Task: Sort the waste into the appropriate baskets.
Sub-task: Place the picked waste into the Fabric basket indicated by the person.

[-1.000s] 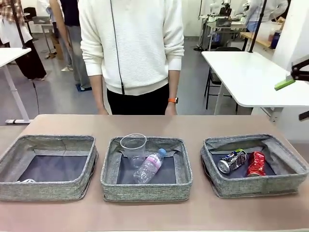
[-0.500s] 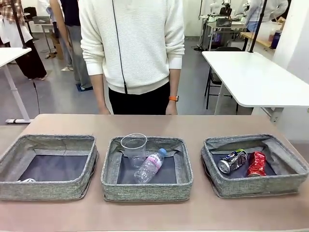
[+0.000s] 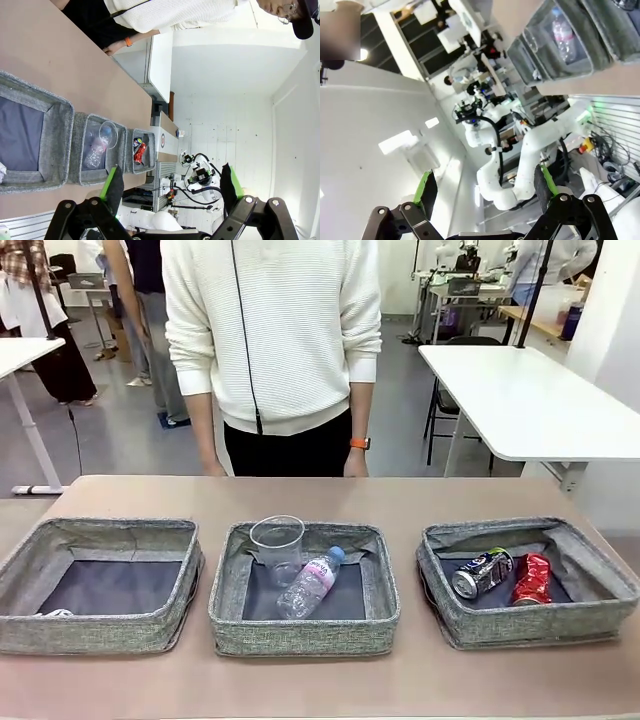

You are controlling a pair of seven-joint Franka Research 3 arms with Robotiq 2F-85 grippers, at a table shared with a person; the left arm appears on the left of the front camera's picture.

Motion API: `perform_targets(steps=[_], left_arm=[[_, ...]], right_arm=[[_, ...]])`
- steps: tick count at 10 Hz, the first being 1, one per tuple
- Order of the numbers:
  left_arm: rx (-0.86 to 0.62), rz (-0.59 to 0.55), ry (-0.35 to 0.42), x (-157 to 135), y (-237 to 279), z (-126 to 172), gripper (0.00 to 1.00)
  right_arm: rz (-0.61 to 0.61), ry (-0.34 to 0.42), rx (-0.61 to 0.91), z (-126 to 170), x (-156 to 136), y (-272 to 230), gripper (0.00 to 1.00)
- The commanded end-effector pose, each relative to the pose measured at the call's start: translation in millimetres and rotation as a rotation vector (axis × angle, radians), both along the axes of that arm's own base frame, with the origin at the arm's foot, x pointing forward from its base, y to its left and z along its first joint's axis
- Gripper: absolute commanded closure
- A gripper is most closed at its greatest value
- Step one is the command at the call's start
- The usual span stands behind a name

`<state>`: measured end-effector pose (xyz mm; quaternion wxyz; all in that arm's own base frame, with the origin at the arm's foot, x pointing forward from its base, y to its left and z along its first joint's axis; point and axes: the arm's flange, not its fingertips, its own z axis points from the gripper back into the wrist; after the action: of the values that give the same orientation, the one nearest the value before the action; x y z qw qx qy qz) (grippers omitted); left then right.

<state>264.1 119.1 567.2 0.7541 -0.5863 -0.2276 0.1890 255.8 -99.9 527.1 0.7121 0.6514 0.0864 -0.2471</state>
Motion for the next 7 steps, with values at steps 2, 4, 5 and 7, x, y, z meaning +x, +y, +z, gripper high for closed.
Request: perform_targets(steps=[2,4,5,7], left_arm=[[-0.002,-0.01,-0.025,-0.3,0.2,1.0,0.0],[-0.002,-0.01,-0.025,-0.3,0.2,1.0,0.0],[-0.002,-0.01,-0.025,-0.3,0.2,1.0,0.0],[-0.002,-0.01,-0.025,-0.3,0.2,1.0,0.0]], right_arm=[[0.0,-0.042,-0.004,3.5,-1.6,-0.2,0.0],[0.0,-0.042,-0.004,3.5,-1.6,-0.2,0.0],[0.0,-0.042,-0.004,3.5,-1.6,-0.2,0.0],[0.0,-0.042,-0.004,3.5,-1.6,-0.2,0.0]])
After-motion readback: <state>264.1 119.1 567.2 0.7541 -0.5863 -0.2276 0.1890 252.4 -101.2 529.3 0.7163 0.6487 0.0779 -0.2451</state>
